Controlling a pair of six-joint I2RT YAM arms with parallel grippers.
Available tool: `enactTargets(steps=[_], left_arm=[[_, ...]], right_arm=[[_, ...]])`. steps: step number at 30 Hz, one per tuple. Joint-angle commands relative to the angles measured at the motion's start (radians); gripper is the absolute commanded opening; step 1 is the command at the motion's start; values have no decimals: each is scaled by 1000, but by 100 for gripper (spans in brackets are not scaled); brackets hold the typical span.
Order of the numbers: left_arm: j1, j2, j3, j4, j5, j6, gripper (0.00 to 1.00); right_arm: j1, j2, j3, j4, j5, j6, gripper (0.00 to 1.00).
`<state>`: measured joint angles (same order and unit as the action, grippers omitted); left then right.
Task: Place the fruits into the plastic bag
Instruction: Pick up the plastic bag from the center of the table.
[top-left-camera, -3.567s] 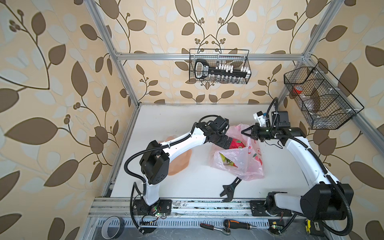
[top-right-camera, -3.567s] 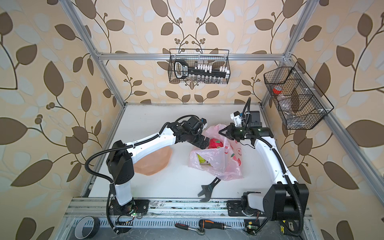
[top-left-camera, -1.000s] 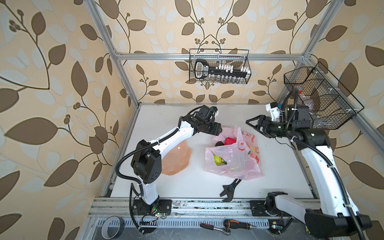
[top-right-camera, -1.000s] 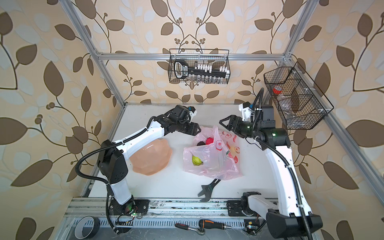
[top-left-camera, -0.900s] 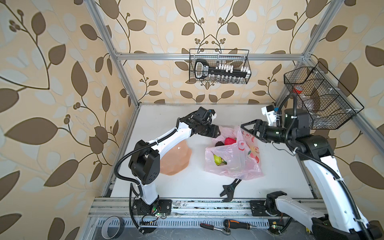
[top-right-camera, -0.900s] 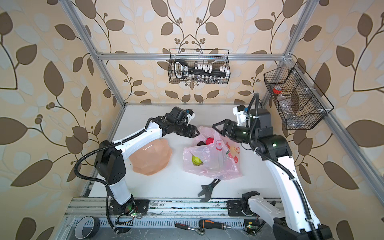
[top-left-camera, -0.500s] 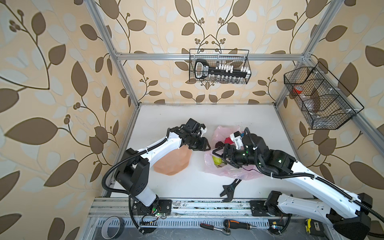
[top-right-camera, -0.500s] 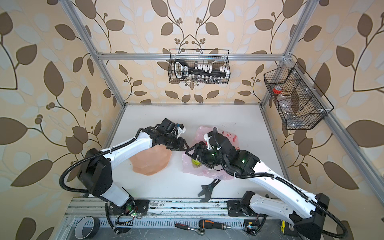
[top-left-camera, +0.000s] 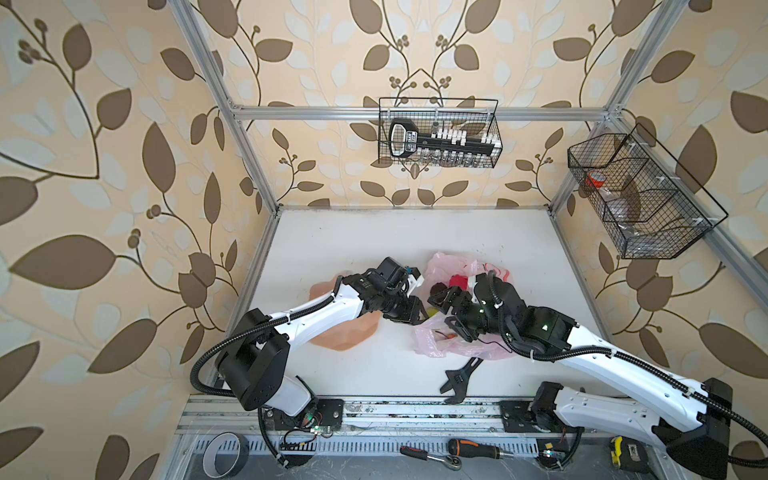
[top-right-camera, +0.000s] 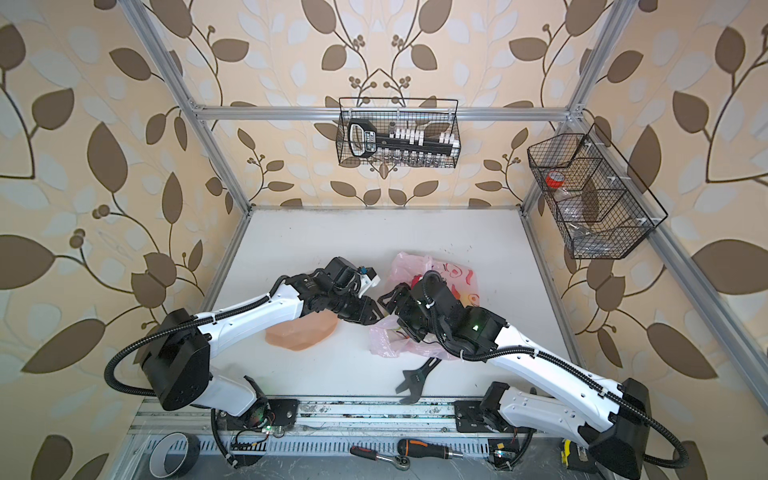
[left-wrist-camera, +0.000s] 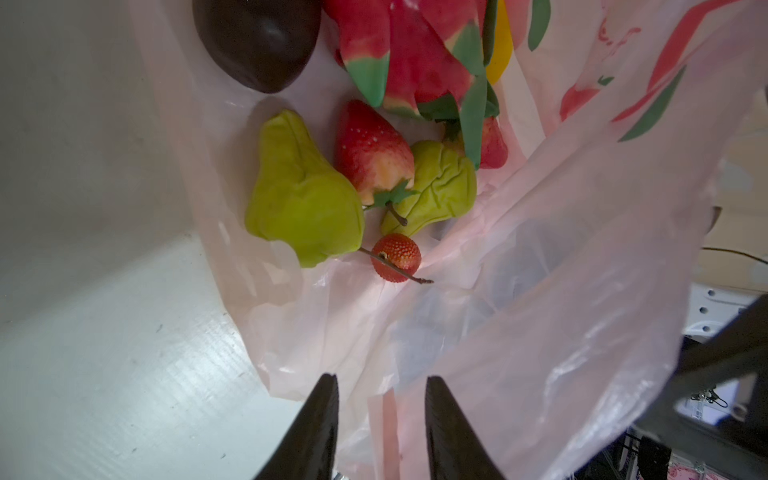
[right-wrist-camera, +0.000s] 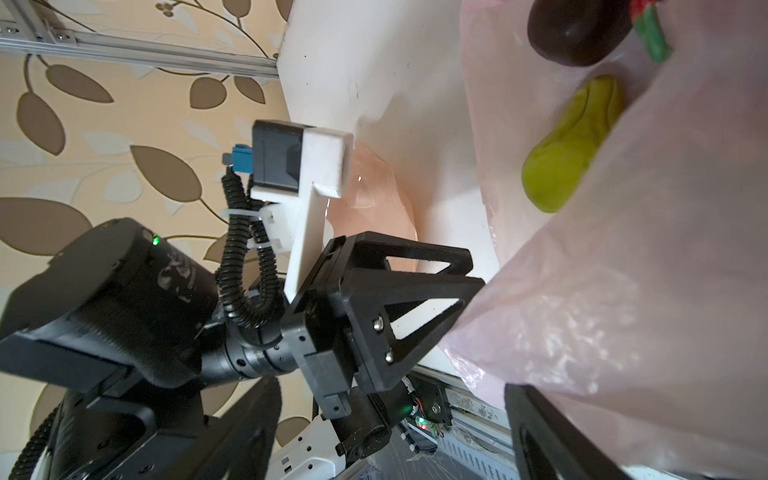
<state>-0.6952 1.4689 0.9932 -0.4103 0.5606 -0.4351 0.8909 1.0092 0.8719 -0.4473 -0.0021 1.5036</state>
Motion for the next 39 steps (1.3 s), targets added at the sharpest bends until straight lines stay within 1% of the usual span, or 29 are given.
enactTargets(steps=[1, 8, 10, 13, 16, 18, 22, 24, 25, 27, 29, 30, 31, 32, 33, 34, 37, 38, 39], left_arm=[[2, -68, -11, 30, 7, -12, 37], [0, -69, -30, 33, 5, -11, 35], [-2, -73, -34, 37, 7, -13, 35], [-14, -82, -30, 31, 10, -8, 34], [-40, -101, -30, 31, 13, -4, 33], [-74, -109, -31, 35, 18, 1, 32], [-172, -112, -43, 61, 12, 5, 31], [-204, -112, -50, 57, -12, 7, 31], [-207, -116, -56, 61, -17, 2, 31], [-207, -127, -53, 62, -29, 5, 31], [-207, -134, -34, 61, -32, 17, 31], [-205, -136, -24, 57, -33, 24, 32], [-205, -133, -9, 42, -45, 34, 33], [-203, -130, 9, 21, -68, 43, 34], [-197, -129, 25, 1, -98, 46, 35], [-188, -130, 37, -18, -147, 39, 39], [-136, -116, 90, -84, -269, 5, 63], [-120, -102, 114, -104, -292, -4, 68], [-109, -89, 134, -115, -306, -15, 70]], right_arm=[[30, -47, -36, -26, 48, 118, 85], [123, -115, -89, -61, 108, 208, 85], [128, -123, -122, -26, 117, 222, 85], [111, -117, -169, 62, 110, 236, 85], [77, -77, -167, 81, 90, 210, 85], [57, -67, -176, 101, 89, 207, 85], [0, -64, -193, 98, 91, 188, 83], [-24, -70, -206, 81, 77, 180, 76], [-33, -78, -215, 72, 70, 176, 69], [-36, -103, -241, 62, 74, 181, 50], [-38, -138, -274, 47, 78, 190, 25], [-38, -156, -286, 33, 81, 193, 13], [-40, -178, -299, 16, 86, 196, 4], [-41, -202, -311, 2, 86, 198, 0], [-41, -222, -317, -13, 87, 197, 0], [-42, -245, -322, -36, 89, 195, 0], [-42, -301, -323, -97, 99, 184, 0], [-41, -315, -326, -111, 103, 184, 0], [-41, -327, -329, -114, 105, 184, 0]])
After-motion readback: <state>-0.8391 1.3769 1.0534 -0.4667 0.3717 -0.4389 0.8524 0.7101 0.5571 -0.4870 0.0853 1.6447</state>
